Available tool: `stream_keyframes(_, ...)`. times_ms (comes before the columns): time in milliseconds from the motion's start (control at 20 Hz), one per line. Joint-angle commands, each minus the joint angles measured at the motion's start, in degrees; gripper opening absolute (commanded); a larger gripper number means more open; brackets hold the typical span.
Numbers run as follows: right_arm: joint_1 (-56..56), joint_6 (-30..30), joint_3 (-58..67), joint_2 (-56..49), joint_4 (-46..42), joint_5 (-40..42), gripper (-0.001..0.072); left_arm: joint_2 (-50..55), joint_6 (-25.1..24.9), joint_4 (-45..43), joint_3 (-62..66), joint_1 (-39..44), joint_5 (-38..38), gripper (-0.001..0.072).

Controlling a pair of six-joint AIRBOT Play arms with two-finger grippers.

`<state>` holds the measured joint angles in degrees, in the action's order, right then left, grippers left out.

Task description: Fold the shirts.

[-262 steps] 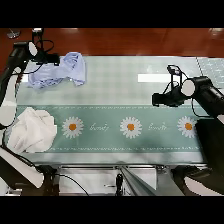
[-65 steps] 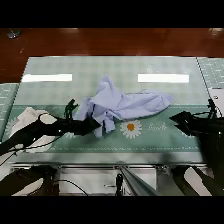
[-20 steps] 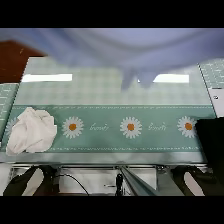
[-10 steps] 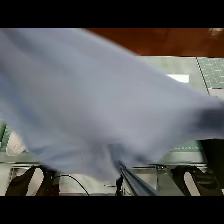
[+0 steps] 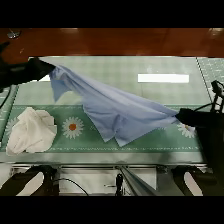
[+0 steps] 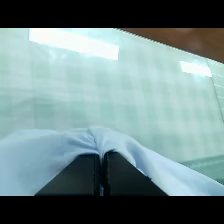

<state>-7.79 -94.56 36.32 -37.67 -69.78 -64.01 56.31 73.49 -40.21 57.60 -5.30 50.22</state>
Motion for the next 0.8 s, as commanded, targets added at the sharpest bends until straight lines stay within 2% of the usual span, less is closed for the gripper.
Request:
stream_keyframes(0,0.0,0.3,1.9,-16.3,0.2,12.1,0.0019,11.4,-0.3,0.2,2.5,5.8,-8.6,0.0025)
stream_keyframes(150,0.0,-0.5,8.3,-28.9,0.5,11.5,0.0020,18.8,-0.2,0.8,7.3,7.3,-5.0,0.0026)
stream_keyframes(200,0.0,-1.0,10.4,-32.0,1.0,10.2,0.0081,20.5,-0.2,1.3,8.3,7.6,-3.4,0.0072)
stream_keyframes(250,0.0,-1.0,12.5,-34.4,1.4,8.3,0.0354,21.7,-0.2,1.2,9.0,7.7,-2.4,0.0348)
stream_keyframes(300,-0.5,0.2,15.0,-35.9,1.1,5.8,0.0640,22.4,0.0,1.2,9.7,7.3,-1.2,0.0698)
stream_keyframes(400,-4.0,3.5,20.9,-36.3,0.4,-1.1,0.0632,22.8,0.2,-0.2,12.0,4.2,3.6,0.0702)
stream_keyframes(500,-10.3,6.4,25.3,-34.5,-0.6,-7.3,0.0632,22.6,2.6,-1.8,13.8,-1.2,10.2,0.0702)
stream_keyframes(600,-17.7,6.8,25.1,-30.7,-2.4,-8.6,0.0632,22.6,4.4,-4.0,13.2,-6.7,17.9,0.0702)
stream_keyframes(750,-25.4,6.8,15.6,-24.1,-1.9,-4.2,0.0629,22.6,5.3,-5.2,5.4,-9.3,25.3,0.0702)
